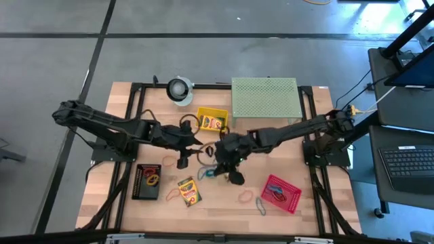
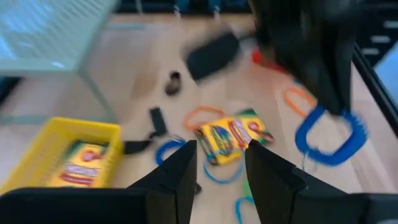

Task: Pick & Place Office Desk Supplies
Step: Put the blue spring keychain into the black bin

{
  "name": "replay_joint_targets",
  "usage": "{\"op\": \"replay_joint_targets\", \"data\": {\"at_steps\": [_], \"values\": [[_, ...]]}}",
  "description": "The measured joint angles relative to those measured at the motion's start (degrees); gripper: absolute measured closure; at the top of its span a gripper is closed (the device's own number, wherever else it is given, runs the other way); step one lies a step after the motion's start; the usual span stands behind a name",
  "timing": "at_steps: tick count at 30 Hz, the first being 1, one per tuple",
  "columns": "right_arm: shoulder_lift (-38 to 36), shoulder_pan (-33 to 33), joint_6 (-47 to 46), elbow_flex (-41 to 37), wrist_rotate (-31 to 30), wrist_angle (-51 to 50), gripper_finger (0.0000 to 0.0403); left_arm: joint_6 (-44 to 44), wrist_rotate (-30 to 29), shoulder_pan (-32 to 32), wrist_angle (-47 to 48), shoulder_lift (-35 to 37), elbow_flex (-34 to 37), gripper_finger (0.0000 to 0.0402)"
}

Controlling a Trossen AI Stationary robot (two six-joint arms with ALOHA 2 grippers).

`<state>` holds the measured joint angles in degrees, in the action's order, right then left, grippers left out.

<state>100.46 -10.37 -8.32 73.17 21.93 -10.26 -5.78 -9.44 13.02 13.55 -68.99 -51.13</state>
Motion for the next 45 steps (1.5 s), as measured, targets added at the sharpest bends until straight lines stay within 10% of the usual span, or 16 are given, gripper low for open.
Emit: {"op": "replay_joint_targets", "data": {"at_steps": [9,45], "values": [[-5.47,2.03,-4.98,0.09,-0.27,0.88,0.0401,-1.38,11.62,0.90,-6.49,-5.62,0.00,0.0272],[-8.65,3.96,-9.83,0.15,-4.68,6.34,0.0402,5.09,14.52,1.18,-23.53,-5.60,0.02,0.0306]]}}
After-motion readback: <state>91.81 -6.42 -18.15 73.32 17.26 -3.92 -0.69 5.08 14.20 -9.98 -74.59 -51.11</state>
